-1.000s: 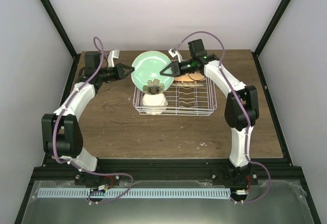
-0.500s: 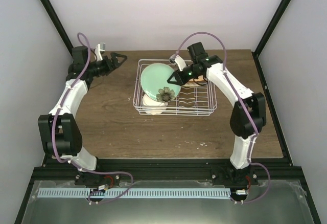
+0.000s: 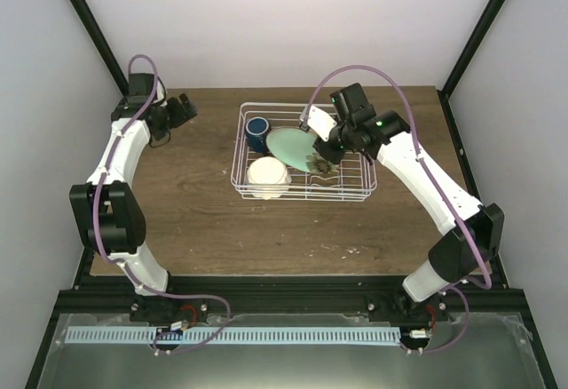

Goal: Load the mixed dishes into the dish rack

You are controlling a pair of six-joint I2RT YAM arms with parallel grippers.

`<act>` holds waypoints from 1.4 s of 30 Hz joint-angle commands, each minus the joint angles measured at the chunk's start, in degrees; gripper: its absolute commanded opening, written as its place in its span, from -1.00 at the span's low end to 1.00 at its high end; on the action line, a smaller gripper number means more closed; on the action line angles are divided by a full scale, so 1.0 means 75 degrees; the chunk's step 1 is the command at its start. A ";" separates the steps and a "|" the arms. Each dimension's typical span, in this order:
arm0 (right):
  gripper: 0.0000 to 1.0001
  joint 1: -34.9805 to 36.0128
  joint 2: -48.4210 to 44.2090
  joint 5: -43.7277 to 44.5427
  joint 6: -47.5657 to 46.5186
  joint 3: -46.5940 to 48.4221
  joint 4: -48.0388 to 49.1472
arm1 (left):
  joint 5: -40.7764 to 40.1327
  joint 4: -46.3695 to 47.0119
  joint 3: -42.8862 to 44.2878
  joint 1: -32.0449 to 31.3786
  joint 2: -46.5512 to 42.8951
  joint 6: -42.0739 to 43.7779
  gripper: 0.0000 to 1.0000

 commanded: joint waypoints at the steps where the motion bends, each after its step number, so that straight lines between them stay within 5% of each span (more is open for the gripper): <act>1: -0.99 -0.0039 -0.0269 0.2195 -0.0731 -0.0455 0.0377 | -0.1633 -0.1217 0.0144 -0.0033 0.0071 0.0352 1.00; 12: -0.99 0.0206 -0.0268 0.3533 -0.1883 -0.0734 0.1353 | -0.1725 -0.1094 -0.0204 -0.0036 -0.0008 0.0289 1.00; 31: -0.99 0.0239 -0.1100 0.3320 -0.2644 -0.0366 0.1371 | -0.1441 -0.0975 -0.0181 -0.0036 0.0241 0.0279 1.00; 42: -0.99 0.0203 -0.1189 0.3568 -0.2978 -0.1425 0.2202 | -0.1406 -0.0937 -0.0258 -0.0037 0.0187 0.0328 1.00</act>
